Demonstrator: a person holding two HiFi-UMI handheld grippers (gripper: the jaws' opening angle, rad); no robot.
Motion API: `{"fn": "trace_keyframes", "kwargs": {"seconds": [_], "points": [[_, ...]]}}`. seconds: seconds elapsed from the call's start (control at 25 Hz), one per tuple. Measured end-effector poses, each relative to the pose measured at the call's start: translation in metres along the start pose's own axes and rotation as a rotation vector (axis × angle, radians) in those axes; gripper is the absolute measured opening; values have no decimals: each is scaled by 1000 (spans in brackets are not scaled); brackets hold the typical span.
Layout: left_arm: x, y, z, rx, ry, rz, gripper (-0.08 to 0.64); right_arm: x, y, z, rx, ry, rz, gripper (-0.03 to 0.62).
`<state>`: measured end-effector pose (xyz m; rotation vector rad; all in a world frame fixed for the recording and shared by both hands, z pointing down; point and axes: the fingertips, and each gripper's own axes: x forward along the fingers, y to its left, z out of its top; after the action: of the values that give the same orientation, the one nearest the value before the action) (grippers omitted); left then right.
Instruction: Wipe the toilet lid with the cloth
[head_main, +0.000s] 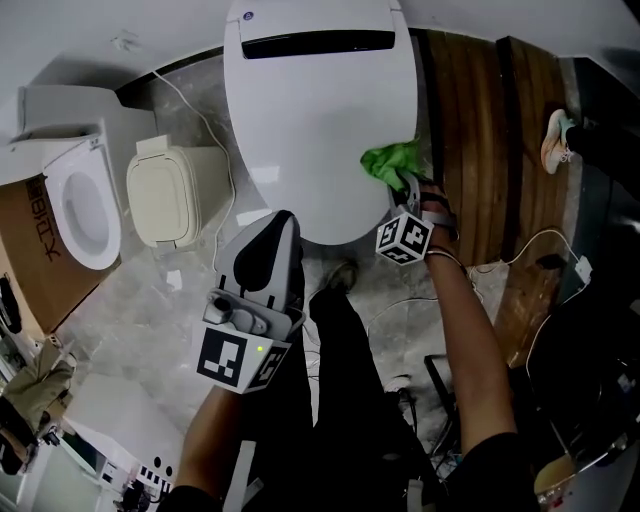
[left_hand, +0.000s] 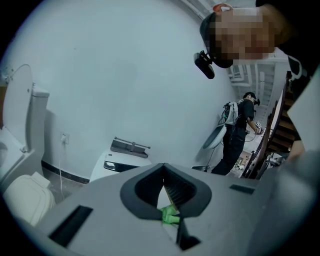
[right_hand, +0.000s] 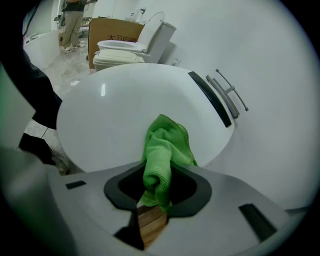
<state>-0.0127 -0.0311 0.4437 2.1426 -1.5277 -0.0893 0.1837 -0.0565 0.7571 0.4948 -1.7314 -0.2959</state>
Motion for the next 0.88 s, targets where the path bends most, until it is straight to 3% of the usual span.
{"fn": "trace_keyframes", "kwargs": {"seconds": [0.24, 0.52, 0.72, 0.88], "points": [[-26, 1, 1, -11, -27, 29, 9, -24, 65, -2, 56, 60, 45, 120], [-58, -2, 3, 4, -41, 48, 9, -51, 140, 16, 259, 92, 129, 121], [-85, -3, 2, 40, -27, 91, 9, -67, 175, 44, 528, 31, 312, 123], [-110, -12, 18, 47, -63, 131, 9, -102, 173, 82, 870, -118, 469, 124]]}}
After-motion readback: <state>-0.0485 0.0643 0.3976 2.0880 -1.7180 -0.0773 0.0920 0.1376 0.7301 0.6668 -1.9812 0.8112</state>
